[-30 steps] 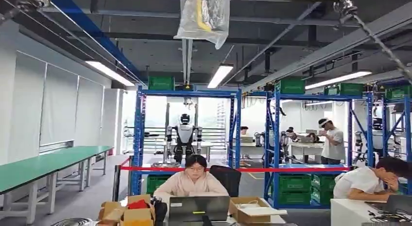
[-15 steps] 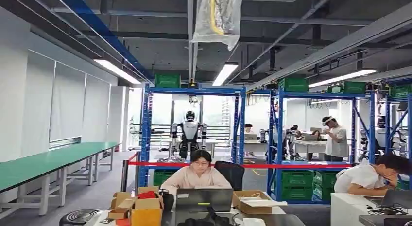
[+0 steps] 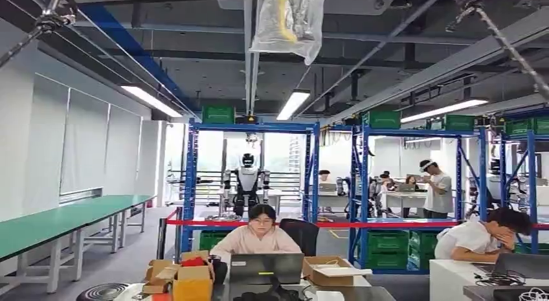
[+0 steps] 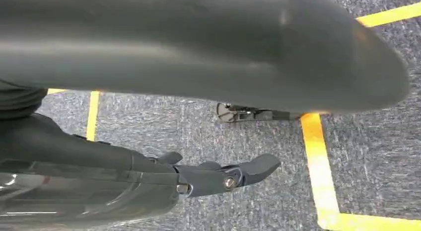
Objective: Take the parts from the cabinet and place them on the table.
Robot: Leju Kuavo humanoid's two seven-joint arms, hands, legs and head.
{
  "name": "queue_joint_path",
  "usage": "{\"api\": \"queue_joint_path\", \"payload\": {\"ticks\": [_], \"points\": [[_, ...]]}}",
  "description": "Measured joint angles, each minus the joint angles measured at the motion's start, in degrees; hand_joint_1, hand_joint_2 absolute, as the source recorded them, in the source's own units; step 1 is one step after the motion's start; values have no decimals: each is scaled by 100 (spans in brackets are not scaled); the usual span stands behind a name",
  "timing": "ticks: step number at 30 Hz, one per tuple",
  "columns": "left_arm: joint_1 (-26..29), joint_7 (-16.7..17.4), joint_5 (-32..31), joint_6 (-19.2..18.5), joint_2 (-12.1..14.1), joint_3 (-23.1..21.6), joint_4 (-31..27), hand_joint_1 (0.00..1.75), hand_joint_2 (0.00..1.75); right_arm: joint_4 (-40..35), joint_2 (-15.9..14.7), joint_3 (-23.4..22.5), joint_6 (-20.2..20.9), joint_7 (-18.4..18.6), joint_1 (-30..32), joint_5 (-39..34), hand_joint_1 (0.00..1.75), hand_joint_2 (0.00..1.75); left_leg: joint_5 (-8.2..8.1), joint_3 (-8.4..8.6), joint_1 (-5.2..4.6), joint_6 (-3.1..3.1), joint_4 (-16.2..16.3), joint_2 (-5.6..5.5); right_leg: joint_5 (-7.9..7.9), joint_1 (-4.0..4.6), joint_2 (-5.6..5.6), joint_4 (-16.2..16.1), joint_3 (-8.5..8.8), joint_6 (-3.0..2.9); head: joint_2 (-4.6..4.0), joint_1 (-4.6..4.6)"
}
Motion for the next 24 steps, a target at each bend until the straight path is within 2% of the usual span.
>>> {"api": "queue_joint_path", "payload": {"ticks": [1,2,3,5,6,7,8,9,10,11,12,13,14,16,17,18,19,20,21,22,23,24], "points": [[7,0,0,-2,0,2,0,0,0,15,0,-20,-11,17,9,0,0,0,13,-32,-1,-38,6,-12,98,-8,-17,-54,-46,-69,0,2],[5,2,0,-2,0,2,0,0,0,22,7,-24,-13,45,-27,0,0,0,-178,-85,10,-39,67,-25,123,-36,-43,-139,-56,-107,0,2],[16,2,-4,-13,-13,0,0,0,0,26,7,-26,-17,74,-22,0,0,0,-482,-145,10,-37,270,-31,173,-30,-41,-112,-125,-175,2,2],[13,7,-4,-26,-22,0,0,0,0,31,4,-33,-37,148,-8,2,0,0,-1116,-338,16,-55,1088,-32,227,-10,-76,-24,-290,-217,0,2],[12,11,-4,-35,-22,0,0,0,0,35,4,-37,-41,186,-12,4,0,0,-1269,-408,18,-71,1497,-33,263,-2,-88,25,-385,-221,0,2],[13,22,-4,-48,-24,0,0,0,0,35,4,-44,-52,221,-15,7,0,0,-1223,-408,19,-88,1732,-33,301,-2,-97,86,-491,-216,0,4],[13,28,-7,-52,-31,0,0,0,0,37,4,-52,-57,253,-20,11,0,0,-1024,-308,26,-106,1718,-32,334,-6,-101,152,-605,-204,0,2],[10,31,-9,-52,-33,0,0,0,0,37,4,-52,-59,280,-19,20,0,0,-776,-139,41,-121,1529,-32,366,-14,-103,220,-722,-185,0,2],[6,31,-11,-52,-35,0,0,0,0,37,4,-52,-59,299,-22,30,0,0,-574,92,57,-138,1197,-32,397,-27,-102,291,-840,-157,0,2],[-2,37,-13,-52,-44,2,0,0,0,37,4,-52,-61,315,-24,44,0,0,-540,429,80,-157,725,-32,425,-32,-99,392,-955,-120,0,2],[-17,46,-13,-57,-57,0,0,0,0,35,2,-55,-66,328,-23,55,0,0,-673,716,74,-170,255,-36,439,-2,-94,487,-1052,-93,2,2],[-22,52,-13,-57,-61,0,0,0,0,37,2,-57,-66,354,-9,68,0,0,-804,799,58,-81,60,-39,489,-8,-102,530,-1097,-46,0,2],[-8,59,-13,-63,-74,0,0,0,0,39,2,-57,-65,361,-10,77,0,0,-774,747,35,-55,91,-42,553,-12,-106,530,-1108,-19,0,0],[26,66,-22,-70,-101,0,0,0,0,50,2,-57,-68,382,6,103,0,0,-681,687,11,42,106,-26,671,-32,-96,504,-1123,55,0,0],[15,66,-22,-70,-136,0,0,0,0,74,-15,-59,-72,396,13,105,0,0,-598,614,37,104,92,23,552,-75,-17,554,-1180,74,0,-9],[6,76,-24,-70,-136,0,0,0,0,79,-9,-57,-72,402,10,112,0,0,-513,523,31,153,94,26,183,-76,-13,712,-1206,110,7,-9],[2,77,-26,-70,-136,0,0,0,0,79,-7,-57,-74,413,9,118,0,0,-434,414,20,171,95,25,-231,-93,-22,1015,-1263,133,2,-9],[18,79,-26,-68,-142,0,0,0,0,79,-7,-57,-76,415,10,122,0,0,-354,329,5,190,96,27,-546,-104,-22,1377,-1291,158,2,-9],[27,81,-20,-66,-144,0,0,0,0,79,-7,-57,-85,415,7,129,0,0,-299,226,-6,194,97,29,-711,-105,-22,1756,-1336,178,2,-7],[28,94,-11,-66,-142,2,0,0,0,79,-7,-57,-92,415,7,140,0,0,-221,129,-18,193,100,36,-664,-107,-24,2064,-1341,190,0,-9],[25,114,-5,-63,-144,2,0,0,0,79,-7,-57,-103,415,11,153,0,0,-150,30,-28,190,101,45,-441,-106,-22,2181,-1286,198,0,-9],[20,129,-2,-59,-151,2,0,0,0,79,-7,-57,-116,415,14,164,0,0,-73,-77,-37,187,101,47,-127,-105,-23,2081,-1127,201,0,-9]]}}
